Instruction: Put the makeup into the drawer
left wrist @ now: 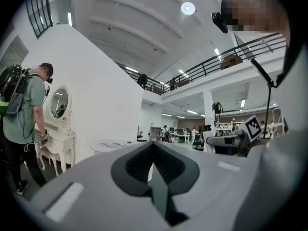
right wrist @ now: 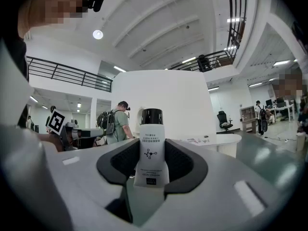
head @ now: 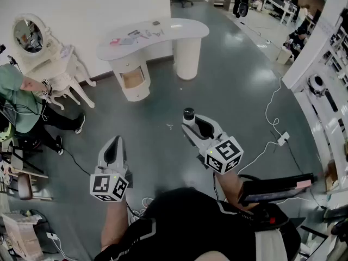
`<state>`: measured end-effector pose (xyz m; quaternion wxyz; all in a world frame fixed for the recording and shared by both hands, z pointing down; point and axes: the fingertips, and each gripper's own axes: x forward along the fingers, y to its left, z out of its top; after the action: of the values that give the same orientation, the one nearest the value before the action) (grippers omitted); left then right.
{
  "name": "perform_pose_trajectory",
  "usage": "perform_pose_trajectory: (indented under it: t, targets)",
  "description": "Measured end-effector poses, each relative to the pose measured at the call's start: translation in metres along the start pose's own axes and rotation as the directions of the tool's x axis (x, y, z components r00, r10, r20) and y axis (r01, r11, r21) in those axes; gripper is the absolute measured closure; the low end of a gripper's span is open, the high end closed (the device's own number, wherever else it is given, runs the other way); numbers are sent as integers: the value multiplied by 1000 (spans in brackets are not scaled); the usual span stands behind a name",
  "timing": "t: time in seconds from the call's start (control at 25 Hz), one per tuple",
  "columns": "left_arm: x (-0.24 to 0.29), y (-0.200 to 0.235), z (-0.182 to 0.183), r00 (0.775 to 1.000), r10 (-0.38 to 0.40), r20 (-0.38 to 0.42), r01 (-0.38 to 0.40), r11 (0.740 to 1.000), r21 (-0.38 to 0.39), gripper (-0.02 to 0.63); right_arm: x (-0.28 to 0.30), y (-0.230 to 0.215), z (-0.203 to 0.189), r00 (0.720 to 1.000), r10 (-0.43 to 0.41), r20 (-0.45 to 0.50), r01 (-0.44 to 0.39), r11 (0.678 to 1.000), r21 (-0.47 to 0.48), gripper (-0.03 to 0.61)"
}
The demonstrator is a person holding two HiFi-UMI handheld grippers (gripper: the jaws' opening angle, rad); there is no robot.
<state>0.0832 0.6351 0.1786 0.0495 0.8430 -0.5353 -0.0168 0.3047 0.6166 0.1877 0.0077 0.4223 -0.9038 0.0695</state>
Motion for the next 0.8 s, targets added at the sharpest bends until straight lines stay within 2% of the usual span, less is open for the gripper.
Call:
perform_pose_trajectory:
  t: [0.32,0.56,0.8]
  targets:
    - [3,-3,0,1000,-19,4,19,1000,0,614,2,3,-1,1000,9,1,-9,1000,-1,413]
    - [-1,9,3,997,70,31,-70,997,9,614,1,2,3,1000,-2,15,2,1000,7,413]
    - [-10,6,-7,999,46,15,-46,999,-1,614,2,8,6,999,-3,44,3,1000,4,408]
